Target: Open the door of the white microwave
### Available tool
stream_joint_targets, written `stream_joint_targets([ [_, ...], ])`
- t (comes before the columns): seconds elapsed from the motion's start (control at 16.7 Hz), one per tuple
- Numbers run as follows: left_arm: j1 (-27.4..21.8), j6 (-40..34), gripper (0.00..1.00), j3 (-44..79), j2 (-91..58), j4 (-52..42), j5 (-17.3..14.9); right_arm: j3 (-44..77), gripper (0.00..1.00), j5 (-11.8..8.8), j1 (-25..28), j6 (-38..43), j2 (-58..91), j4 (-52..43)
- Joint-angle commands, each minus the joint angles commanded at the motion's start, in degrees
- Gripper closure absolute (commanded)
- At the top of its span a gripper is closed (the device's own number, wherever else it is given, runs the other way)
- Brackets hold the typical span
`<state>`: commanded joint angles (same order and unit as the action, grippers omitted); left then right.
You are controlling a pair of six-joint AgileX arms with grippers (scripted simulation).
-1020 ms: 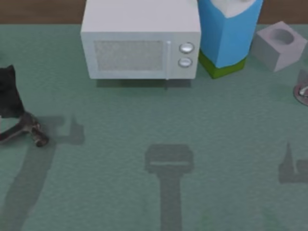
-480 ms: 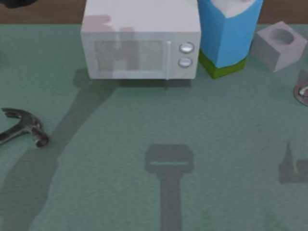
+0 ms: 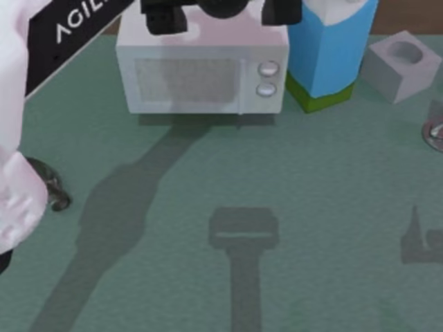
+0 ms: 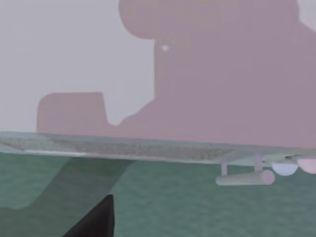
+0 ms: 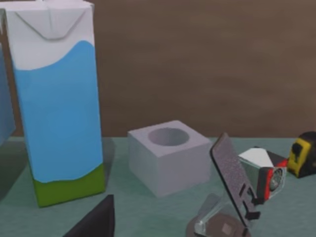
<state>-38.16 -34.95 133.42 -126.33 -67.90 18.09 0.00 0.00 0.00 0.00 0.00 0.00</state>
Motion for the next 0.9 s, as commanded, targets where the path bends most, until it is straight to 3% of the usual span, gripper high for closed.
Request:
stream_joint_targets([
  [0.6,-1.5,-1.3,0.00,5.0,-6.5,-3.7,0.8,0.0,0.00,0.0,0.0,0.0,0.0,0.0],
  [0.9,0.0,0.4,0.00,1.4,-9.5,3.6,0.1,0.0,0.00,0.0,0.0,0.0,0.0,0.0],
])
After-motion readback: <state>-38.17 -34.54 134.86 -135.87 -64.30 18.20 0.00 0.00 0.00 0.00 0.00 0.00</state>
